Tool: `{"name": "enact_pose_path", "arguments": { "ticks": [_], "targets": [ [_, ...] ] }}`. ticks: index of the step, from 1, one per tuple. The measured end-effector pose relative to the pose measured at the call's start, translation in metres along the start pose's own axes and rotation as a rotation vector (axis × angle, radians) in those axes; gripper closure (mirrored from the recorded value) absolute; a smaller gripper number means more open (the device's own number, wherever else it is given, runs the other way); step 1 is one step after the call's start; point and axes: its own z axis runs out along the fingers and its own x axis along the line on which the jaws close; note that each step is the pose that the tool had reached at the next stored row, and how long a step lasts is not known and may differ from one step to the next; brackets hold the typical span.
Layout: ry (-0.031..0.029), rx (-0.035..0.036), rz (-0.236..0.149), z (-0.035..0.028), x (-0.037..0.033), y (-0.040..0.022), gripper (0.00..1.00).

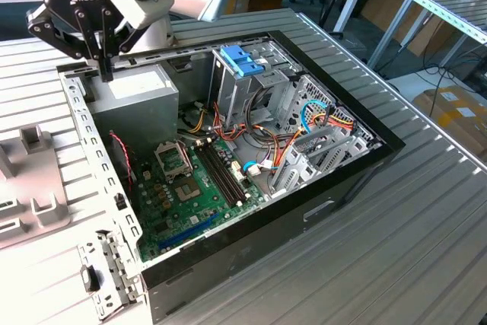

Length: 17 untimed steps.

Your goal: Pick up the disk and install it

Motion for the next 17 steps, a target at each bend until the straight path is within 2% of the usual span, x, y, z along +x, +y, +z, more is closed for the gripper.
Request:
{"name": "enact_pose_path", "arguments": {
  "ticks": [17],
  "targets": [
    [0.0,0.0,0.0,-0.0002,0.0063,-0.0005,0.89]
  ]
}}
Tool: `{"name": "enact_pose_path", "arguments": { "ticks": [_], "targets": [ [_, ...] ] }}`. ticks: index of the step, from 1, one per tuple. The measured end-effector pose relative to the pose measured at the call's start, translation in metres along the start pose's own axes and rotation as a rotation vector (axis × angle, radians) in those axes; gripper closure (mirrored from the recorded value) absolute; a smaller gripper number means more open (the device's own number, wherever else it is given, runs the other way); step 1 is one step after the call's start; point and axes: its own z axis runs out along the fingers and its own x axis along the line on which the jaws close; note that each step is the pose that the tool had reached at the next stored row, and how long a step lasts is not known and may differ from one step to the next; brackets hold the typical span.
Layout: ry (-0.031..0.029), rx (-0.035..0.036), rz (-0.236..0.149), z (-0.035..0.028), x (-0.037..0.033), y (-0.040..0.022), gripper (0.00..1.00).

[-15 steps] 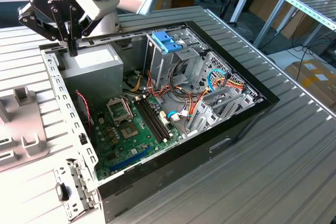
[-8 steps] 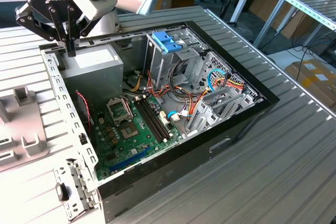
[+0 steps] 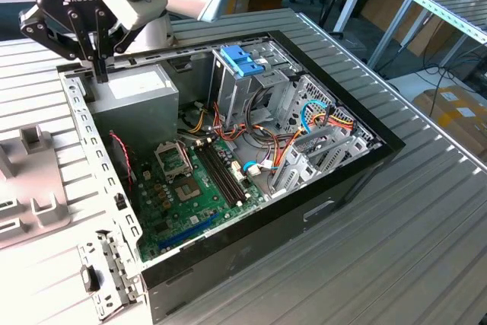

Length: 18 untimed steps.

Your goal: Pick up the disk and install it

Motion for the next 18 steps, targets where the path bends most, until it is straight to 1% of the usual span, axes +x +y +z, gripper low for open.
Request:
{"name": "enact_pose_path", "arguments": {
  "ticks": [18],
  "targets": [
    [0.0,0.0,0.0,-0.0002,0.0071,-0.0005,0.89]
  ]
}}
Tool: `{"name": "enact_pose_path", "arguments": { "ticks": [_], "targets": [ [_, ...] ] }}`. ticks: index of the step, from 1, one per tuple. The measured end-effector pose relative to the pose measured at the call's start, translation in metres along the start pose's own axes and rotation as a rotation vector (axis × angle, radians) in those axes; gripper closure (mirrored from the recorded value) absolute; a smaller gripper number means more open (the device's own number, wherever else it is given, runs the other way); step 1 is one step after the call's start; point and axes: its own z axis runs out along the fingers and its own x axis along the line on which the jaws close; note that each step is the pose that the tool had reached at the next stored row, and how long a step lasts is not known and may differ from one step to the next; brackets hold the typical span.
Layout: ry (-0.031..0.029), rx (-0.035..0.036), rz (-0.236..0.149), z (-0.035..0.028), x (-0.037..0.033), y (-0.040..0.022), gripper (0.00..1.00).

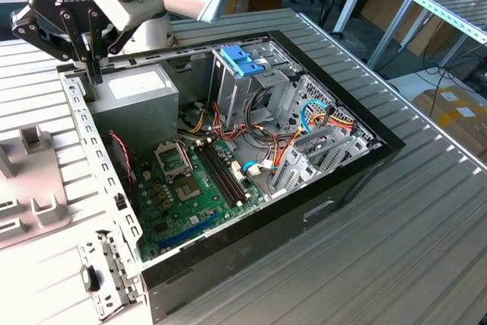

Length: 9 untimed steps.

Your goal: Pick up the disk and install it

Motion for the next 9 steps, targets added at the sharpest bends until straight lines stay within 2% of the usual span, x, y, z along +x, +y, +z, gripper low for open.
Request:
{"name": "enact_pose_path", "arguments": {
  "ticks": [9],
  "targets": [
    [0.0,0.0,0.0,-0.0001,0.0043,-0.0003,0.89]
  ]
}}
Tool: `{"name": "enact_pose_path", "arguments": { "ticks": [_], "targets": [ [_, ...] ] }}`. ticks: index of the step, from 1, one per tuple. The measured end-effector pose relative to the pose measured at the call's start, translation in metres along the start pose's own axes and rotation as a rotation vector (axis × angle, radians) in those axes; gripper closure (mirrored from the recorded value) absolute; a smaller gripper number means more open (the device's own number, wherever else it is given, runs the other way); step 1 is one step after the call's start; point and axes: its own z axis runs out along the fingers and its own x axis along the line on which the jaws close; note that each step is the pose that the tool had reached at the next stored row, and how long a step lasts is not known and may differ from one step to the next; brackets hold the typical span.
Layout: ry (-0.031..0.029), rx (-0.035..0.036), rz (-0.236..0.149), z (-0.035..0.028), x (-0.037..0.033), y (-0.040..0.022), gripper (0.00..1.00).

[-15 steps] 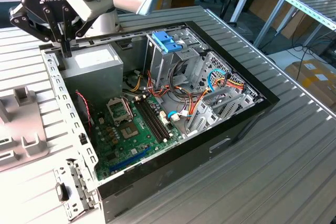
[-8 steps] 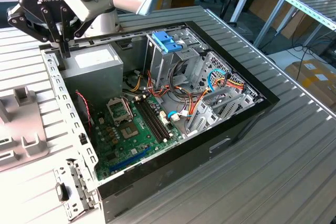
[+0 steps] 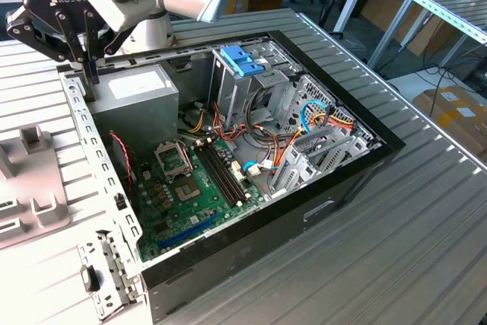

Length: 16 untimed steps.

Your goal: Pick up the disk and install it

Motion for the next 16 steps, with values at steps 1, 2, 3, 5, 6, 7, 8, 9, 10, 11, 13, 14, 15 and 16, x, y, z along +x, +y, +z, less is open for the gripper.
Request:
{"name": "enact_pose_path", "arguments": {
  "ticks": [1,2,3,5,6,7,8,9,10,11,13,14,15,16],
  "targets": [
    [0.0,0.0,0.0,0.0,0.0004,0.0,0.89],
    [0.0,0.0,0.0,0.0,0.0008,-0.0001,0.89],
    [0.0,0.0,0.0,0.0,0.0013,-0.0001,0.89],
    [0.0,0.0,0.0,-0.0001,0.0025,-0.0002,0.89],
    [0.0,0.0,0.0,-0.0001,0.0031,-0.0002,0.89],
    [0.0,0.0,0.0,-0.0001,0.0038,-0.0003,0.89],
    [0.0,-0.0001,0.0,-0.0001,0.0042,-0.0003,0.89],
    [0.0,0.0,0.0,-0.0001,0.0046,-0.0003,0.89],
    [0.0,0.0,0.0,-0.0002,0.0051,-0.0004,0.89],
    [0.0,0.0,0.0,-0.0002,0.0055,-0.0004,0.89],
    [0.0,0.0,0.0,-0.0002,0.0065,-0.0005,0.89],
    [0.0,0.0,0.0,-0.0002,0.0077,-0.0006,0.89],
    [0.0,0.0,0.0,-0.0002,0.0085,-0.0006,0.89],
    [-0.0001,-0.0001,0.0,-0.0002,0.0091,-0.0007,0.89]
  ]
}}
